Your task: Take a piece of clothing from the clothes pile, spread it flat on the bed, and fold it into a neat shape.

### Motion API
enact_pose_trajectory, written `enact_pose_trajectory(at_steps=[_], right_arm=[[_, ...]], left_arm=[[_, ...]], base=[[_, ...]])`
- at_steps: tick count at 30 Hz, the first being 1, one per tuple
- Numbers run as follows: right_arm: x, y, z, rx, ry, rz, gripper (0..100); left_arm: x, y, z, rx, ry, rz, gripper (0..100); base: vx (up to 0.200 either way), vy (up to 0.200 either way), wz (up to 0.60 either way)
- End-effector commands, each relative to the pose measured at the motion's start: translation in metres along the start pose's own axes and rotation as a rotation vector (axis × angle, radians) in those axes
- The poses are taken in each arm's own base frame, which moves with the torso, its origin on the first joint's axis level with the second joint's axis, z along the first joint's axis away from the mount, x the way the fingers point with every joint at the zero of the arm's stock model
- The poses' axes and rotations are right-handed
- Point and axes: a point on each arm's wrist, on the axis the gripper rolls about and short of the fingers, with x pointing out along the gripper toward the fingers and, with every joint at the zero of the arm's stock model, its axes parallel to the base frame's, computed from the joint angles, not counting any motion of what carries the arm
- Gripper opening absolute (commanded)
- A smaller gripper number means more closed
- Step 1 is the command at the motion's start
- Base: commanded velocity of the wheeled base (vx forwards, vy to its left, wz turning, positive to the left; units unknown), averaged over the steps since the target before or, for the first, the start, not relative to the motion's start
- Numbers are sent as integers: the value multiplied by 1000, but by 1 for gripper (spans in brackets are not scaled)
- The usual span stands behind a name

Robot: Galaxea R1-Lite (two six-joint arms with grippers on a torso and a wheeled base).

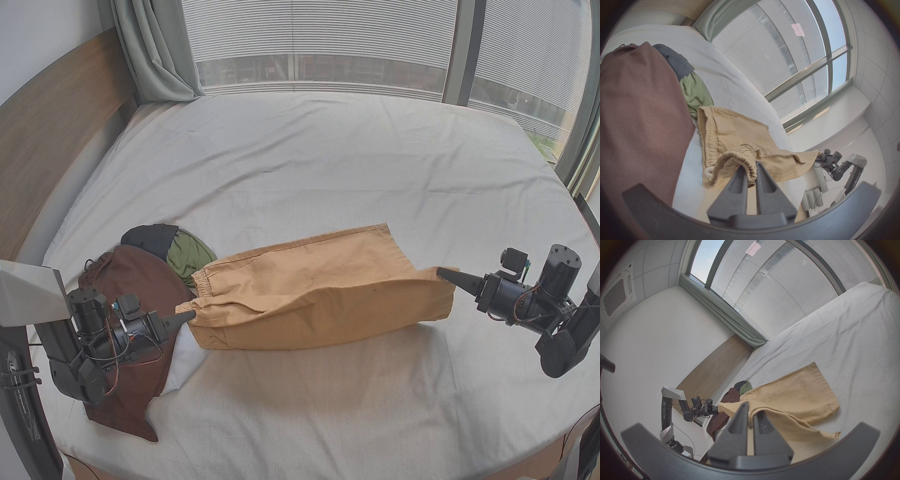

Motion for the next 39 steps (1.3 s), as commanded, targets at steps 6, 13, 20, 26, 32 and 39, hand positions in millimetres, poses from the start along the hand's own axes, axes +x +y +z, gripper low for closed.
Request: enact_pose_trajectory(at_steps=[6, 13, 20, 26, 32, 39], right_arm=[[20, -18, 4, 0, -12, 10, 0], [30, -27, 13, 16, -38, 18, 0], [41, -35, 26, 35, -77, 38, 0], [49, -38, 35, 55, -74, 37, 0], [58, -45, 42, 52, -87, 31, 0], [69, -57, 50, 62, -115, 12, 0]], left_arm=[[10, 1, 18, -42, -100, 35, 0], [14, 1, 18, -48, -108, 39, 0], [22, -2, 17, -60, -117, 40, 0], [27, -4, 21, -92, -138, 34, 0], [31, -2, 22, -99, -141, 29, 0], [43, 7, 20, -109, -157, 44, 0]], base=[[0, 0, 0], [0, 0, 0], [0, 0, 0], [0, 0, 0], [0, 0, 0], [0, 0, 0]])
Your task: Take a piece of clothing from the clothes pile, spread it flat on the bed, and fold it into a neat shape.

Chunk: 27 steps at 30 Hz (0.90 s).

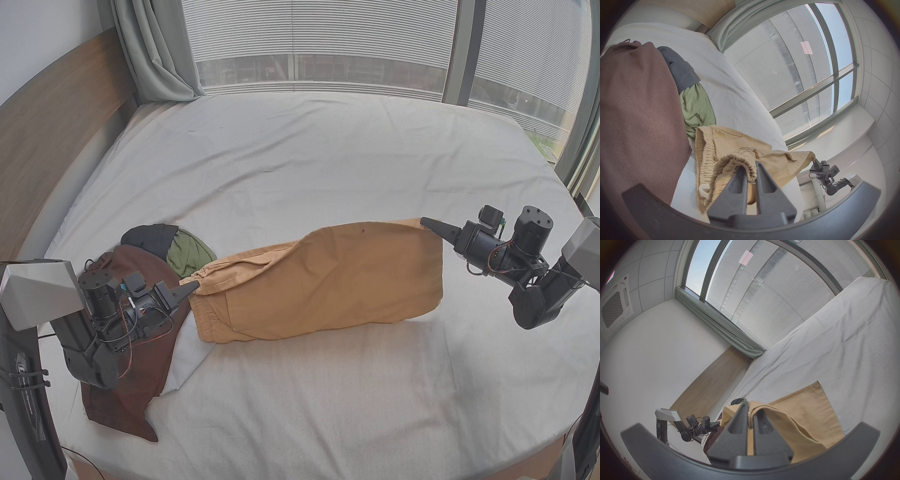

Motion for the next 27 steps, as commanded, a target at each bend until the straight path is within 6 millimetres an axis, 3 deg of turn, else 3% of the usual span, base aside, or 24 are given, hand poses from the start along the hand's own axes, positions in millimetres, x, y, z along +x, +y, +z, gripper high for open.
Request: enact_pose_trajectory(at_steps=[1, 16, 27], right_arm=[[7, -11, 1, 3, -9, -5, 0], [24, -28, -1, 23, 0, -6, 0], [42, -54, -3, 42, 0, -39, 0]], left_arm=[[10, 7, -5, -3, -7, 14, 0], [26, 15, -5, -7, -46, 29, 0], [37, 25, 0, -2, -114, 60, 0]], base=[[0, 0, 0], [0, 0, 0], [0, 0, 0]])
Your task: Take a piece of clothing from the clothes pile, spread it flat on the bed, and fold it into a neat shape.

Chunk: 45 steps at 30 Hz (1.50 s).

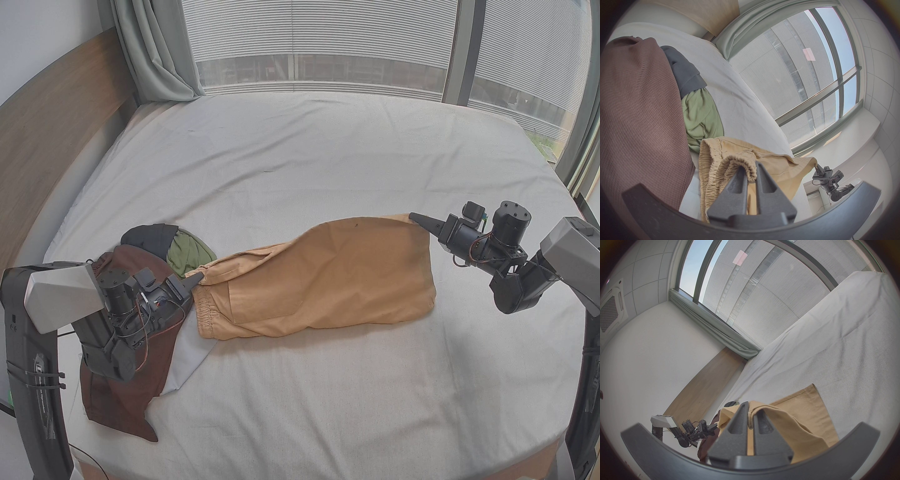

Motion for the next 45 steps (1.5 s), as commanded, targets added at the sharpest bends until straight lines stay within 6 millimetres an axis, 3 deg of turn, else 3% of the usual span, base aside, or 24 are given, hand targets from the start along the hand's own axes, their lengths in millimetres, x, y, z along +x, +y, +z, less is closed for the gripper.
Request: enact_pose_trajectory(at_steps=[1, 15, 16, 17, 26, 34, 41, 45], right_arm=[[9, -12, -6, 12, 9, -11, 0], [21, -22, -6, 13, 13, -10, 0], [21, -22, -6, 13, 13, -10, 0], [21, -22, -6, 13, 12, -11, 100], [18, -18, -3, 5, 6, -7, 100], [3, 2, -9, 28, 38, -18, 100], [-17, 33, -23, 41, 42, -33, 100], [-24, 39, -37, 53, 61, -48, 100]], left_arm=[[4, 5, 1, 0, -11, 5, 0], [8, 8, 1, -13, -24, 7, 0], [8, 8, 2, -11, -30, 9, 100], [9, 10, 2, -15, -40, 19, 100], [11, 13, 20, -32, -129, 35, 100], [6, 3, 26, -25, -138, 18, 100], [-10, -20, 36, -6, -116, -30, 100], [-21, -35, 44, 5, -101, -73, 100]], base=[[0, 0, 0], [0, 0, 0], [0, 0, 0], [0, 0, 0], [0, 0, 0], [0, 0, 0], [0, 0, 0], [0, 0, 0]])
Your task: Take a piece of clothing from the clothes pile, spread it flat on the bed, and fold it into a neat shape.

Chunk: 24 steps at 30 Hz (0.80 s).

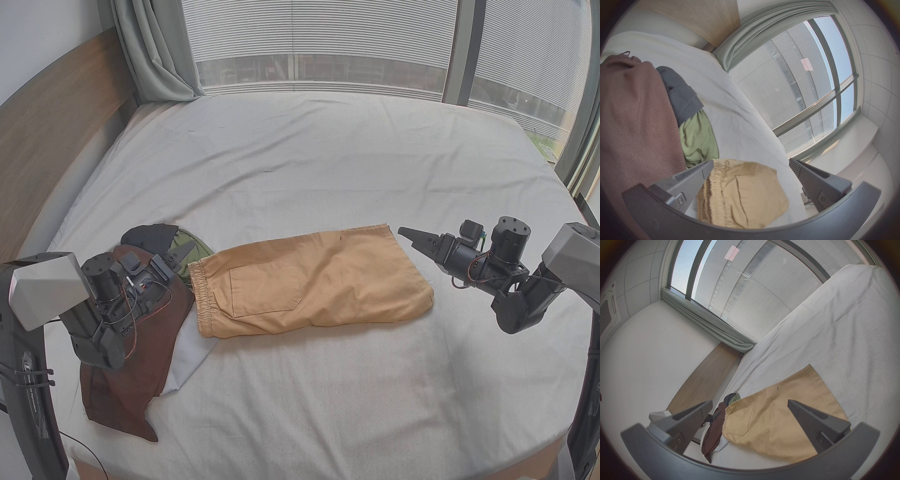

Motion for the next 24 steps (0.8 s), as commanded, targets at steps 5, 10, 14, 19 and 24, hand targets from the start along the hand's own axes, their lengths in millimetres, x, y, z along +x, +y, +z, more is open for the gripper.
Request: enact_pose_trajectory(at_steps=[5, 10, 14, 19, 24], right_arm=[[-19, 21, -19, 14, 3, -24, 100], [-25, 18, -27, 15, -2, -43, 100], [-26, 17, -33, 30, 22, -55, 100], [-27, 7, -45, 56, 71, -97, 100], [-29, 0, -55, 66, 119, -133, 100]], left_arm=[[-22, -37, 15, 31, 19, -80, 100], [-31, -30, 11, 164, 93, -111, 100], [-36, -28, 10, 251, 115, -118, 100], [-43, -21, 8, 385, 121, -101, 100], [-43, -13, 5, 512, 127, -91, 100]], base=[[0, 0, 0], [0, 0, 0], [0, 0, 0], [0, 0, 0], [0, 0, 0]])
